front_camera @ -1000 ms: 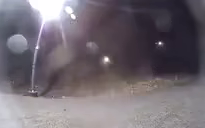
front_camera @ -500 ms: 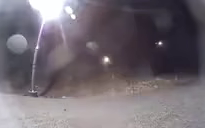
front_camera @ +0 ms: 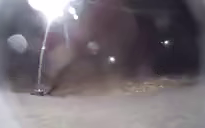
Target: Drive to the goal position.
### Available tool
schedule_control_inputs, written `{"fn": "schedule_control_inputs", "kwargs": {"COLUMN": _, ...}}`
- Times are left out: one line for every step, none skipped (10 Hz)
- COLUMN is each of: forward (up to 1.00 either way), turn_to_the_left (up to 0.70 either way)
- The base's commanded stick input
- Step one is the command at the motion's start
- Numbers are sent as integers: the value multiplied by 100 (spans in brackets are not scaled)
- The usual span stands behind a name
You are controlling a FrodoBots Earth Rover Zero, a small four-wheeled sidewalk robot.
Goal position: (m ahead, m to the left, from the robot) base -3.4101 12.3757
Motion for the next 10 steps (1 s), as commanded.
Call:
{"fn": "schedule_control_inputs", "kwargs": {"forward": 0, "turn_to_the_left": 70}}
{"fn": "schedule_control_inputs", "kwargs": {"forward": 0, "turn_to_the_left": 70}}
{"fn": "schedule_control_inputs", "kwargs": {"forward": 0, "turn_to_the_left": 70}}
{"fn": "schedule_control_inputs", "kwargs": {"forward": 0, "turn_to_the_left": 70}}
{"fn": "schedule_control_inputs", "kwargs": {"forward": 0, "turn_to_the_left": 70}}
{"fn": "schedule_control_inputs", "kwargs": {"forward": 0, "turn_to_the_left": 70}}
{"fn": "schedule_control_inputs", "kwargs": {"forward": 0, "turn_to_the_left": 70}}
{"fn": "schedule_control_inputs", "kwargs": {"forward": 0, "turn_to_the_left": 70}}
{"fn": "schedule_control_inputs", "kwargs": {"forward": 0, "turn_to_the_left": 70}}
{"fn": "schedule_control_inputs", "kwargs": {"forward": 0, "turn_to_the_left": 70}}
